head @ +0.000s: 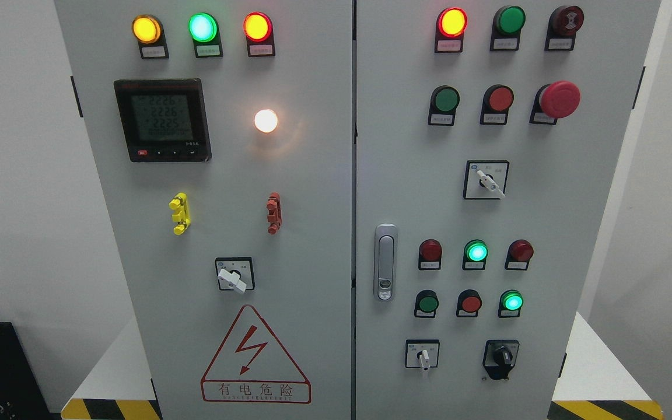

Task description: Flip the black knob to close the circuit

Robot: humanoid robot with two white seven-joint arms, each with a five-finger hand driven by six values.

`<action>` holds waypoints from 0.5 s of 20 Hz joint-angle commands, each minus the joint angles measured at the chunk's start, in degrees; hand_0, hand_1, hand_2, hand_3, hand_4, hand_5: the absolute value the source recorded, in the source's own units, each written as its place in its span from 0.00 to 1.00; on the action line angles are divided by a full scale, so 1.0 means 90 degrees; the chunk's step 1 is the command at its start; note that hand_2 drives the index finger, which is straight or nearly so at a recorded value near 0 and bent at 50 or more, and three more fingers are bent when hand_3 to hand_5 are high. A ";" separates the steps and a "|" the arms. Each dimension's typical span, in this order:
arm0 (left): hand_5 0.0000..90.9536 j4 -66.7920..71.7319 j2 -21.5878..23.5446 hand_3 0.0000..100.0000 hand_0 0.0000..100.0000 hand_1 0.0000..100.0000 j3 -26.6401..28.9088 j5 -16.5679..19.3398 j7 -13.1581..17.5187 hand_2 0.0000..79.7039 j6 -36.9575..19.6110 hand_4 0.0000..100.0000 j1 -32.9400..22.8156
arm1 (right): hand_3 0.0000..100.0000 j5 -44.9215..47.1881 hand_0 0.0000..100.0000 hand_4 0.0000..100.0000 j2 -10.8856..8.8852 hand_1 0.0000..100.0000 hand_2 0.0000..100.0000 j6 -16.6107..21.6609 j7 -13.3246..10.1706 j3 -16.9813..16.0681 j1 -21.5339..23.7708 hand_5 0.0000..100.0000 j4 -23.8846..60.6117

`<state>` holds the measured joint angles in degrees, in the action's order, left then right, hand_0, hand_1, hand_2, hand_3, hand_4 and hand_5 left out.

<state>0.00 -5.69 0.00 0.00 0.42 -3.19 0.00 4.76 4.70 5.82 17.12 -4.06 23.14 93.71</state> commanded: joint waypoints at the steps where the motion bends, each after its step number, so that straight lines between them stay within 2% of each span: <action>1: 0.00 -0.0215 -0.0003 0.05 0.00 0.00 0.0068 -0.0049 0.0002 0.00 0.0003 0.03 -0.0215 | 0.38 -0.0089 0.00 0.35 0.0113 0.12 0.19 -0.0071 -0.0260 -0.0213 -0.0276 0.20 0.2859; 2: 0.00 -0.0215 0.0007 0.05 0.00 0.00 0.0068 -0.0049 0.0002 0.00 0.0003 0.03 -0.0215 | 0.47 -0.0264 0.00 0.42 0.0113 0.15 0.25 -0.0071 -0.0280 -0.0213 -0.0421 0.29 0.2859; 3: 0.00 -0.0215 0.0007 0.05 0.00 0.00 0.0068 -0.0049 0.0002 0.00 0.0003 0.03 -0.0215 | 0.49 -0.0701 0.00 0.44 0.0094 0.16 0.26 -0.0071 -0.0300 -0.0252 -0.0548 0.32 0.2859; 4: 0.00 -0.0215 0.0007 0.05 0.00 0.00 0.0068 -0.0049 0.0002 0.00 0.0003 0.03 -0.0215 | 0.55 -0.1246 0.00 0.49 0.0055 0.18 0.31 -0.0119 -0.0310 -0.0368 -0.0666 0.42 0.2850; 5: 0.00 -0.0215 -0.0003 0.05 0.00 0.00 0.0068 -0.0049 0.0002 0.00 0.0003 0.03 -0.0215 | 0.60 -0.1880 0.00 0.55 0.0016 0.21 0.36 -0.0139 -0.0349 -0.0514 -0.0793 0.48 0.2772; 7: 0.00 -0.0215 0.0007 0.05 0.00 0.00 0.0068 -0.0049 0.0002 0.00 0.0003 0.03 -0.0215 | 0.65 -0.3198 0.00 0.61 -0.0053 0.24 0.44 -0.0129 -0.0534 -0.0603 -0.1056 0.53 0.2558; 10: 0.00 -0.0215 -0.0003 0.05 0.00 0.00 0.0068 -0.0049 0.0002 0.00 0.0003 0.03 -0.0215 | 0.73 -0.4364 0.00 0.67 -0.0219 0.25 0.55 -0.0120 -0.0700 -0.0623 -0.1243 0.64 0.2430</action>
<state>0.00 -5.69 0.00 0.00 0.42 -3.19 0.00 -15.96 4.55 4.71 12.16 -6.66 16.05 107.96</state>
